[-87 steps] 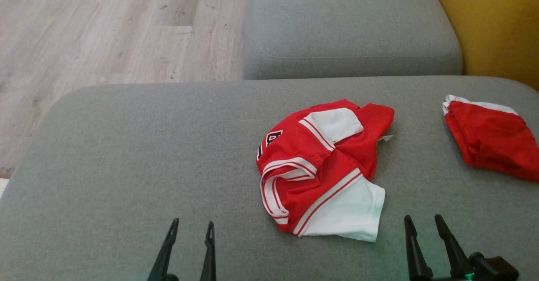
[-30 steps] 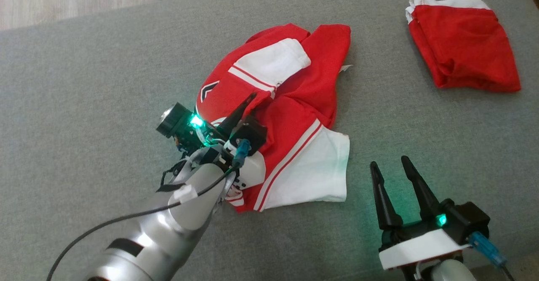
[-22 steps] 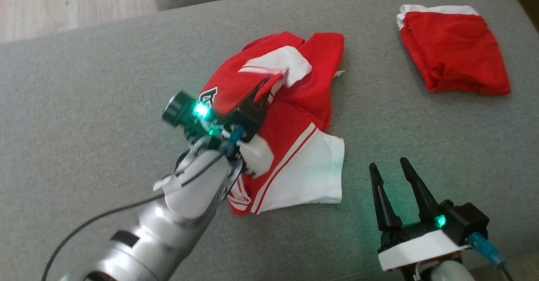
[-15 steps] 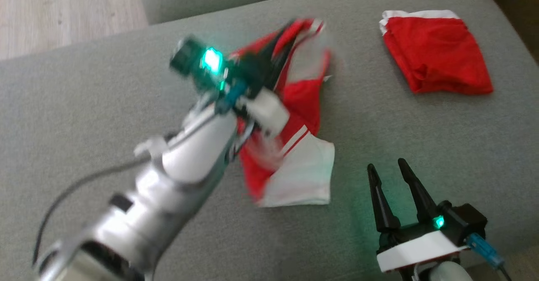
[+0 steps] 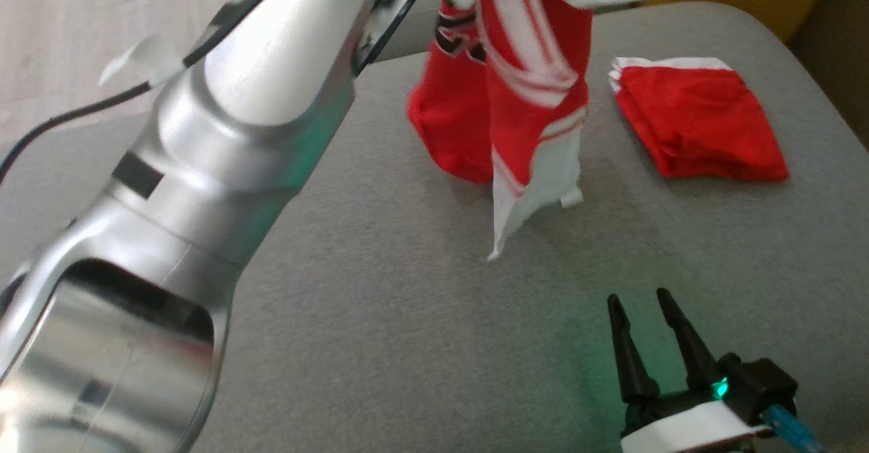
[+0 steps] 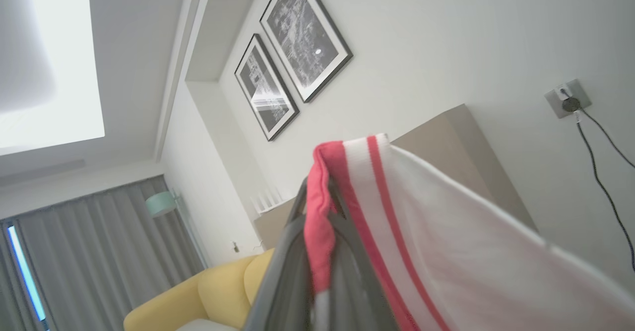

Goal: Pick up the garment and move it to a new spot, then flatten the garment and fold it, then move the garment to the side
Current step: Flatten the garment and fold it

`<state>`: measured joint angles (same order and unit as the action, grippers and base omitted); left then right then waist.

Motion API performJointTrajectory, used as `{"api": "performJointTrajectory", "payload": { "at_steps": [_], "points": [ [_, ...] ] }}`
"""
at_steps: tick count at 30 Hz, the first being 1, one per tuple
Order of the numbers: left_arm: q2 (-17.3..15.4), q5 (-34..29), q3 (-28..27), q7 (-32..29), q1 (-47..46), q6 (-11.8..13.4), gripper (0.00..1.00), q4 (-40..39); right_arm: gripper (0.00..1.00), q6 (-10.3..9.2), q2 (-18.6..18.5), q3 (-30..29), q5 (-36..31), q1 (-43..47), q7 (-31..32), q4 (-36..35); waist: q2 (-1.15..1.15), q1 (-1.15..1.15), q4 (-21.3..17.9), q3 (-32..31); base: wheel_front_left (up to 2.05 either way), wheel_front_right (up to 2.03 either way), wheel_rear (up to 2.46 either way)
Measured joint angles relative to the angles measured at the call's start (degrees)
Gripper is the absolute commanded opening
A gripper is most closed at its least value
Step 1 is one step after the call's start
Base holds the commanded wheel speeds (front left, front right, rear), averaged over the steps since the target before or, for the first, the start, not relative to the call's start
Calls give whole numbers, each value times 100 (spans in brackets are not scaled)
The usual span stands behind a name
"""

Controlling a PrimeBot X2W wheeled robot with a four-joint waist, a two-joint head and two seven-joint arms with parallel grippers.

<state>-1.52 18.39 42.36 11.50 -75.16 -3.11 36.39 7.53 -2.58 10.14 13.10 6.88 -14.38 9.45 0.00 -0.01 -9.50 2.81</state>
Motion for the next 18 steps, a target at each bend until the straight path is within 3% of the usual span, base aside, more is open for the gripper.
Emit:
{"api": "performJointTrajectory", "payload": {
  "at_steps": [5,12,18],
  "points": [
    [-242,336,-101,13,675,-51,0,357,100,0,0,-119,-1,15,0,-97,0,0,278,-38,0,0,0],
    [-1101,725,-142,-82,2867,-27,0,1053,100,0,1,-180,-57,16,0,-159,0,1,609,147,0,0,0],
    [-1452,964,-382,-11,3242,143,0,1443,100,0,1,-167,-132,-73,0,-162,0,2,698,473,0,0,0]
  ]
}}
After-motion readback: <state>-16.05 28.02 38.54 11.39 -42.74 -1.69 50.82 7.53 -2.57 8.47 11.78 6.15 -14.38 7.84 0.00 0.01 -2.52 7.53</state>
